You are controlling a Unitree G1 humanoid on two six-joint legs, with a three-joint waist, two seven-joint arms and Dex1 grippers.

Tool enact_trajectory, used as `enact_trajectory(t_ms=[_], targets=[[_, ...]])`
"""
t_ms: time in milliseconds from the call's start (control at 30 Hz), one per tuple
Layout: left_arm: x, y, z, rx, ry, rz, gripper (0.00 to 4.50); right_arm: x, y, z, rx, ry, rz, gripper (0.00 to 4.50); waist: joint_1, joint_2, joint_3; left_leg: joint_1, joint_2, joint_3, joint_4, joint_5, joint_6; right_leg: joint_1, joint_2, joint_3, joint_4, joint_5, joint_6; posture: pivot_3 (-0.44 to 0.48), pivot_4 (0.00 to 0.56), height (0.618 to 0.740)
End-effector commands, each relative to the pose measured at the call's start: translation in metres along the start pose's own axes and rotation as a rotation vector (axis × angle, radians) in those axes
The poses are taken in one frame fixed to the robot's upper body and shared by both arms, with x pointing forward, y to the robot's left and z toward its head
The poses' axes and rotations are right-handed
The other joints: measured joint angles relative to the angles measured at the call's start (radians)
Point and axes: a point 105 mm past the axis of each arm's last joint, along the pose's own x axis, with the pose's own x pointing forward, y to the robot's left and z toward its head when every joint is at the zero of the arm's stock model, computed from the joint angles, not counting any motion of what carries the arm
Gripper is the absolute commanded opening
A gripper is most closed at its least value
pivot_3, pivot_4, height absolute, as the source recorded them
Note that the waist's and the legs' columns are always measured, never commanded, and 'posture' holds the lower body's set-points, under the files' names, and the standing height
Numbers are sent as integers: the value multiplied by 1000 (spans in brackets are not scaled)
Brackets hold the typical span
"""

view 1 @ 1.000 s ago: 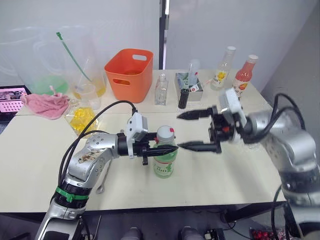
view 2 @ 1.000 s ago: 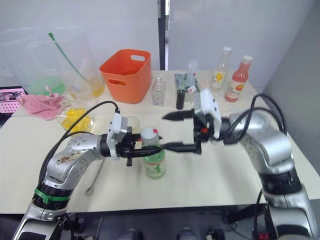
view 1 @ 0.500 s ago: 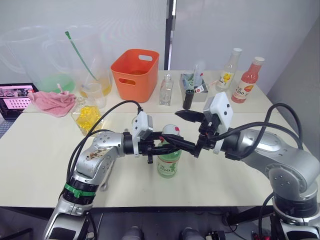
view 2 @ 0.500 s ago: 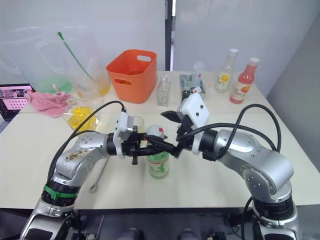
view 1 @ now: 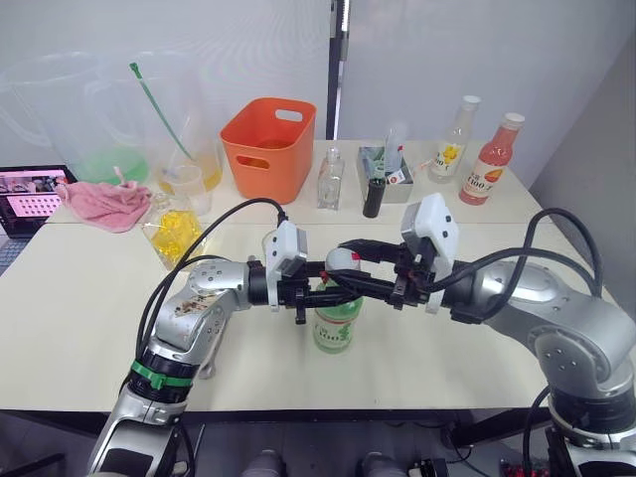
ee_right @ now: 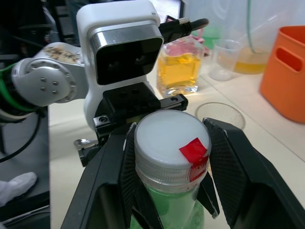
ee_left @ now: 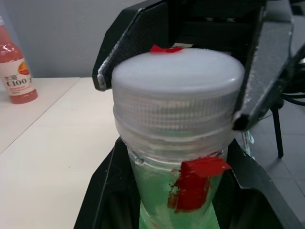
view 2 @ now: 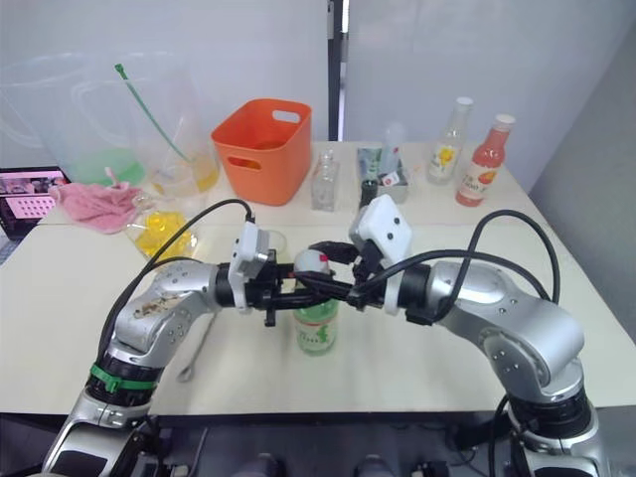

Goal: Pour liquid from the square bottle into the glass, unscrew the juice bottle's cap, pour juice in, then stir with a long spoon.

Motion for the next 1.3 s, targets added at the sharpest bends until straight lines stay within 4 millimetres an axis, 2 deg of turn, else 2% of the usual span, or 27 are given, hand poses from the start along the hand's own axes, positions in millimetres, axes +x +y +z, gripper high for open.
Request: enact_trajectory(t_ms=[33,167,300,400,500,567,633,733,833,1033,1300], targets=[[2,3,3,17,7,3,1391,-2,33,6,-78,-38,345,1695,0,0,0,0,0,0,0,0,0,0,0,0,0,0,0,0,150,740],[-2,0,5,21,30,-5,1391,-4,11,-17,-200,26,556,1695,-5,0,0,0,0,1,0,0,0,0,0,0,-1,0,0,0,150,740],[-5,-6,5,31,44,2,1391,11,-6,-21,-330,102,732,1695,-20,0,0,3,1,1,-1,0,0,1,1,0,-1,0,0,0,150,740],[-6,-6,4,37,50,15,1391,25,-10,-7,-371,96,800,1695,-29,0,0,4,2,0,-1,0,0,2,1,0,0,0,0,0,150,740],[-7,-7,4,28,51,21,1391,30,-12,5,-374,93,830,1695,-29,0,0,5,2,0,-1,0,0,2,1,0,1,0,0,0,150,740],[-8,-7,3,20,50,23,1391,27,-12,12,-375,91,838,2722,-28,0,0,5,1,0,-1,0,0,2,0,0,1,0,0,0,150,740],[-7,-8,2,14,48,21,1391,23,-14,16,-380,88,833,3418,-28,0,0,4,1,0,-1,0,0,1,0,0,1,0,0,0,150,740],[-5,-10,0,9,43,12,1391,16,-19,25,-395,40,787,4408,-24,0,0,2,1,0,-1,0,0,0,-1,0,1,0,0,0,150,740],[-3,-11,-1,11,44,3,1391,7,-21,28,-378,32,746,4460,-16,0,0,1,0,0,-1,0,0,-1,-1,0,1,0,0,0,150,740],[-2,-4,-1,11,33,-2,1391,-14,-11,29,-224,-104,305,4460,6,0,0,-1,0,-2,-1,-1,0,-2,-1,-2,1,0,0,0,150,740],[2,-1,-2,13,25,-26,1391,-9,-11,23,-146,-82,-32,4460,-2,0,0,1,0,0,0,1,-1,0,0,0,1,0,0,0,150,740]])
